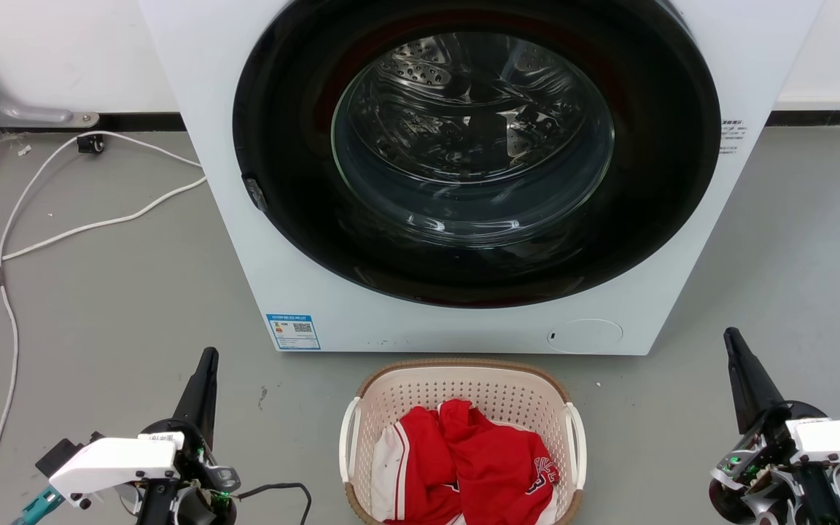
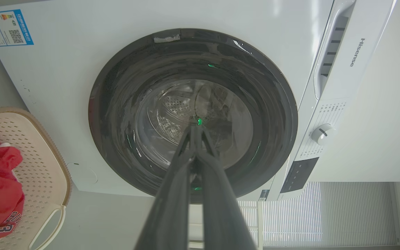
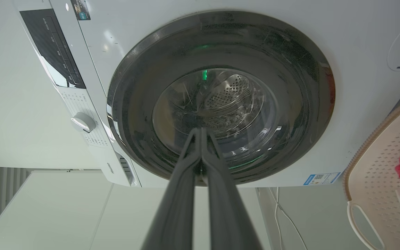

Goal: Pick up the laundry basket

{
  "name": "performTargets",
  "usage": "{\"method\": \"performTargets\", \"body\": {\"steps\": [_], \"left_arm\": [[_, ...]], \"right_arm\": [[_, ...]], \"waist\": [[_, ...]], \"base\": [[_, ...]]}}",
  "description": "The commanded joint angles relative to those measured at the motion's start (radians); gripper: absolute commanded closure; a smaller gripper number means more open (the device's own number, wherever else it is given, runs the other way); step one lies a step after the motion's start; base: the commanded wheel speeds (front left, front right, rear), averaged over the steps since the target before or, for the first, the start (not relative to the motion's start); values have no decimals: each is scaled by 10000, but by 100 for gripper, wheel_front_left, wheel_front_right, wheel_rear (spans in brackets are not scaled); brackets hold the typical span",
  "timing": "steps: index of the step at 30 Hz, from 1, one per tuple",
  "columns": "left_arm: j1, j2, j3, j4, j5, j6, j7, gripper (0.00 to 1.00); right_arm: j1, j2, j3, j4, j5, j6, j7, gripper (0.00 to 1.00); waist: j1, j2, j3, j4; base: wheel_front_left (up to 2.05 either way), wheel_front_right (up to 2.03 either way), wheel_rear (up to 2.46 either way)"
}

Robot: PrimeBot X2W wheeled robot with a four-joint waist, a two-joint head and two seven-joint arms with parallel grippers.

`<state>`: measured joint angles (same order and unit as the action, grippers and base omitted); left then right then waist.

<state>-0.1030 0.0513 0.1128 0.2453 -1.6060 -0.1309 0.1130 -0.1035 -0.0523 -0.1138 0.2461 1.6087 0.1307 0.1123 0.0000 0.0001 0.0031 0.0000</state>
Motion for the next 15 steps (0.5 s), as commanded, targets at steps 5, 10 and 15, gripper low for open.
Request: {"method": "performTargets", "body": {"steps": [5,10,15], "left_arm": [[-103,-9,29,10,-9,3,25,100],[-102,-9,28,10,-9,3,25,100],[-102,-9,28,10,-9,3,26,100]], "right_arm": [[-110,28,-9,10,-51,0,31,100],[-110,28,-9,10,-51,0,31,100],[-110,28,-9,10,-52,0,31,100]], "waist": [[0,-1,0,0],[0,-1,0,0],[0,-1,0,0]], "base": [[0,0,0],[0,0,0],[0,0,0]]}}
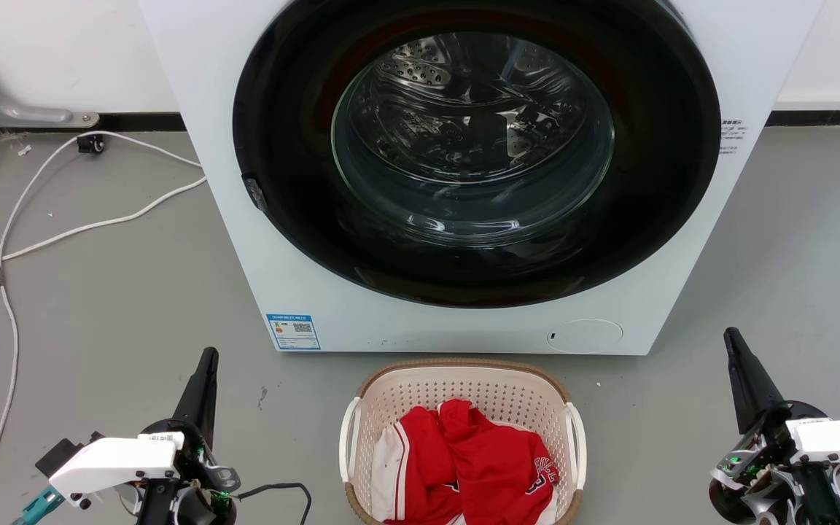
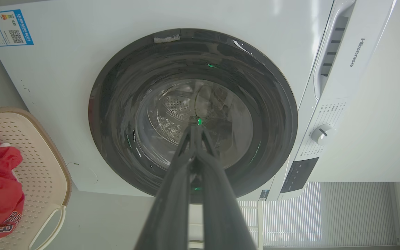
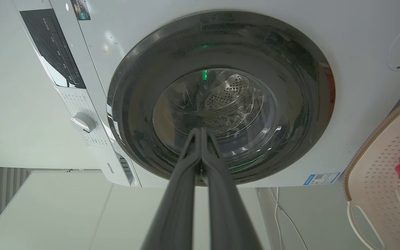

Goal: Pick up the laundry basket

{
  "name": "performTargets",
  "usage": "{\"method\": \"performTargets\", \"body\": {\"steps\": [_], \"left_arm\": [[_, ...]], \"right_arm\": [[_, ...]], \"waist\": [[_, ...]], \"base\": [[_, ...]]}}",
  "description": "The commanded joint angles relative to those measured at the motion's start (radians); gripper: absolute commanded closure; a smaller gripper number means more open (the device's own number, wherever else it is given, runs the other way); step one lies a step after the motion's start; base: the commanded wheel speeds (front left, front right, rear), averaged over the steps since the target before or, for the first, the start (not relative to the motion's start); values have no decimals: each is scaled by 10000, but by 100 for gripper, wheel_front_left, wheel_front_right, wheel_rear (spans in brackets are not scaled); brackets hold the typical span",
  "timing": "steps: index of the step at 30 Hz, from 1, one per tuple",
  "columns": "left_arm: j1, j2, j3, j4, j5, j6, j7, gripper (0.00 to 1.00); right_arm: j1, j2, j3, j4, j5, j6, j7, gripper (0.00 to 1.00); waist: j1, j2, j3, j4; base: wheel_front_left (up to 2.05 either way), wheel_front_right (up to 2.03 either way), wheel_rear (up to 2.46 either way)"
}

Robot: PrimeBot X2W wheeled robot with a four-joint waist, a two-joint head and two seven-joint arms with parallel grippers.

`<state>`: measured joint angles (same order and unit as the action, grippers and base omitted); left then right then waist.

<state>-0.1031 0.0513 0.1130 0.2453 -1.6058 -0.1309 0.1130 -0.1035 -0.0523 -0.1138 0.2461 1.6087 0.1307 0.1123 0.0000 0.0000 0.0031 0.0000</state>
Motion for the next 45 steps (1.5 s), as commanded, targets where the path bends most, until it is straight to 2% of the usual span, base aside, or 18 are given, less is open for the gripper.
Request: {"method": "performTargets", "body": {"steps": [1,12,13,21,26,31,32,37,45], "left_arm": [[-101,-9,26,10,-10,3,26,100],[-101,-10,27,10,-10,3,26,100],[0,0,-1,-1,0,0,-1,0],[64,-12,-295,-53,119,0,-288,0],[71,-11,-439,-316,482,0,-541,0],[70,-7,-473,-544,1530,0,-775,0],[65,-8,-449,-670,2228,0,-908,0],[49,-7,-486,-894,2962,1,-1120,0],[28,-6,-680,-1063,4729,1,-1435,0]], "right_arm": [[-110,28,-9,10,-52,0,31,100],[-110,29,-10,10,-52,0,32,100],[0,0,0,-1,0,0,1,0],[187,5,141,-141,-114,0,-266,0],[289,-69,287,-320,-620,0,-536,0],[345,-92,339,-528,-1609,0,-771,0],[386,-79,360,-665,-2293,0,-905,0],[427,-52,421,-822,-3546,0,-1115,0],[503,-31,557,-1085,-5514,0,-1430,0]], "waist": [[0,0,0,0],[0,0,0,0],[1,0,0,0],[0,0,3,-11],[0,0,3,-19],[0,0,6,-27],[0,0,8,-33],[0,0,14,-43],[0,0,11,-55]], "base": [[0,0,0],[0,0,0],[0,0,0],[0,0,0],[0,0,0],[0,0,0],[0,0,0],[0,0,0],[0,0,0]]}}
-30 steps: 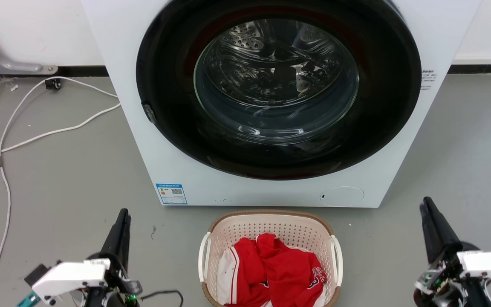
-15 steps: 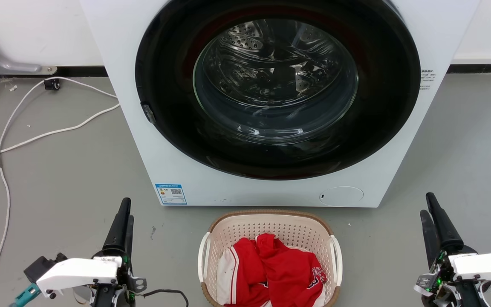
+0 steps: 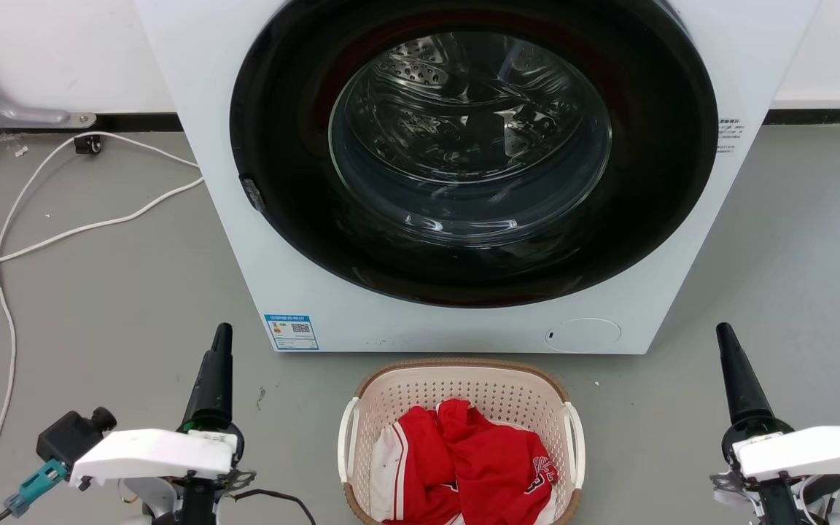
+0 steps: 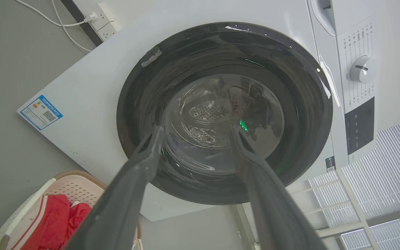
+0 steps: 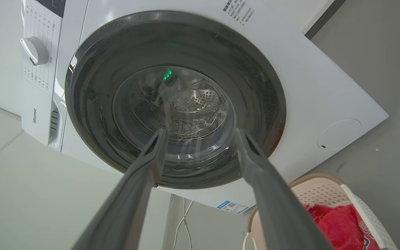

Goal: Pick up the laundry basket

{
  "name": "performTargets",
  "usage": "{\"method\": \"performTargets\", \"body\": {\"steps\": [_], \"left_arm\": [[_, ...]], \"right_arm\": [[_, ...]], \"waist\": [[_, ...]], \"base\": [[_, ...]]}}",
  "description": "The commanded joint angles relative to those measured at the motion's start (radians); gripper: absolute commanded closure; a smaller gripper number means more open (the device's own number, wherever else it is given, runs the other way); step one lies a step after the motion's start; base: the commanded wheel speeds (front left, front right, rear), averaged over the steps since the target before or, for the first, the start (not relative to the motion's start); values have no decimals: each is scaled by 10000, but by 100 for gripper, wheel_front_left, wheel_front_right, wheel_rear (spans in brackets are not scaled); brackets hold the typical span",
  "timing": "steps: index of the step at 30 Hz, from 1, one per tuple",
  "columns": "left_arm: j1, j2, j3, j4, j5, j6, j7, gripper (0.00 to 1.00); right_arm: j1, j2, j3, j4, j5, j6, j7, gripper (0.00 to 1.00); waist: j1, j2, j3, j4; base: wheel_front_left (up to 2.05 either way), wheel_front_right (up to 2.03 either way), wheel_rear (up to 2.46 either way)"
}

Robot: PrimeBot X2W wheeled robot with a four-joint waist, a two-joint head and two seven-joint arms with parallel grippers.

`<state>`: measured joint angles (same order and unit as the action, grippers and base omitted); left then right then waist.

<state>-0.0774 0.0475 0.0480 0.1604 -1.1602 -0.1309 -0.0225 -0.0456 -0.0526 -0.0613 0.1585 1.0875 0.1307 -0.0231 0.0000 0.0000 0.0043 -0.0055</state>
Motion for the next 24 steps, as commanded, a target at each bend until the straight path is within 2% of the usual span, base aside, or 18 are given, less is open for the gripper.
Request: {"method": "performTargets", "body": {"steps": [1,9,24], "left_arm": [[-232,32,-78,-222,508,1,-118,0],[-252,105,-378,-134,2368,1,-404,0],[-335,150,-531,-139,4890,192,-889,0]], "right_arm": [[-57,-25,39,-222,-535,0,-115,0],[31,-16,134,-261,-2386,0,-389,0],[179,6,309,-504,-5153,0,-503,0]], "waist": [[0,0,-3,-2],[0,0,-9,-19],[0,0,-16,-56]], "base": [[0,0,0],[0,0,0],[0,0,0]]}}
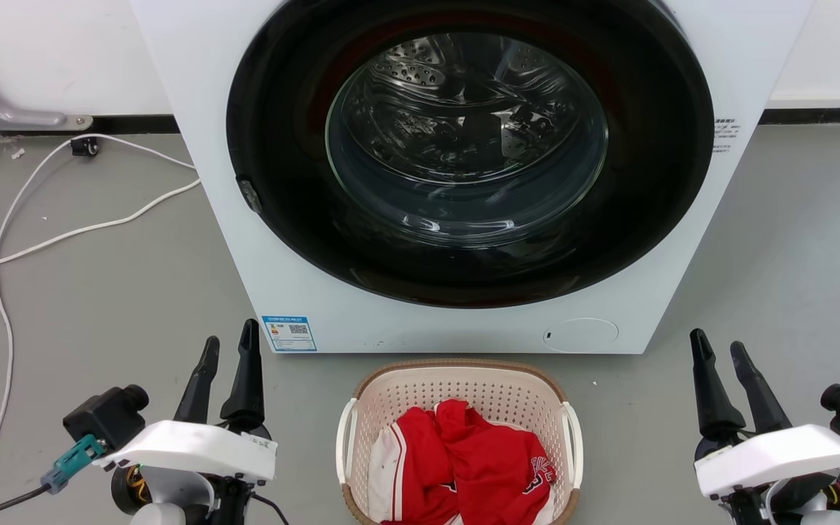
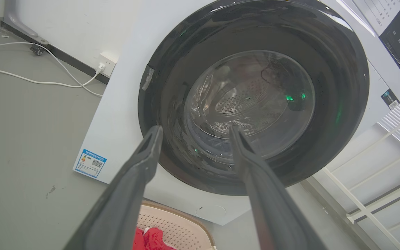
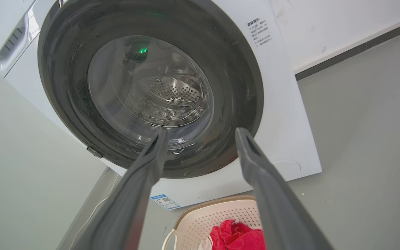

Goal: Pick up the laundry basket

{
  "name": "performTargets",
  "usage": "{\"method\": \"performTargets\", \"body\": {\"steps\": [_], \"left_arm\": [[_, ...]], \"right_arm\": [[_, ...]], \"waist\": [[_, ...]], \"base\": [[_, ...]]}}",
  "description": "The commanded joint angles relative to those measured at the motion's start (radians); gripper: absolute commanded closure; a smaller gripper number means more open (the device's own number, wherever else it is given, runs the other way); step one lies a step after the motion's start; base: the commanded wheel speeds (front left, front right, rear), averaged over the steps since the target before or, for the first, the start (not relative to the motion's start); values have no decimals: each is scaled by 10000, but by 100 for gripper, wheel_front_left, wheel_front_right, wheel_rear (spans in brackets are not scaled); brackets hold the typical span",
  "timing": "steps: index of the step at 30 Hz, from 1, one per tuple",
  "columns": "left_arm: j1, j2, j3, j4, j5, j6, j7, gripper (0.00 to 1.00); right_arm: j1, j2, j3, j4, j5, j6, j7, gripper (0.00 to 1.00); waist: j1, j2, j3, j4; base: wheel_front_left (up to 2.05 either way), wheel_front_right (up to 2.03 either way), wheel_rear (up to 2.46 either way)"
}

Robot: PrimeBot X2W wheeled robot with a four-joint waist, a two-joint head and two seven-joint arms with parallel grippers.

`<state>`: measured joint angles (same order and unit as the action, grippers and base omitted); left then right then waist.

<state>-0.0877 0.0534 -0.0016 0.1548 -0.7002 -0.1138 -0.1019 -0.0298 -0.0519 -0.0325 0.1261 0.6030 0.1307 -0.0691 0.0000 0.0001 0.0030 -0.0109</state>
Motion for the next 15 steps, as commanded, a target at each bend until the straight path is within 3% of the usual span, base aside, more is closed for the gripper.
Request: {"method": "performTargets", "body": {"steps": [1,15], "left_arm": [[-238,104,-50,-57,442,38,-124,0],[-366,225,-271,293,2181,229,-515,0]], "right_arm": [[29,0,37,-211,-455,0,-44,0],[204,11,102,-592,-2349,0,-55,0]], "waist": [[0,-1,-5,-5],[0,-1,17,-38]], "base": [[0,0,0],[0,0,0]]}}
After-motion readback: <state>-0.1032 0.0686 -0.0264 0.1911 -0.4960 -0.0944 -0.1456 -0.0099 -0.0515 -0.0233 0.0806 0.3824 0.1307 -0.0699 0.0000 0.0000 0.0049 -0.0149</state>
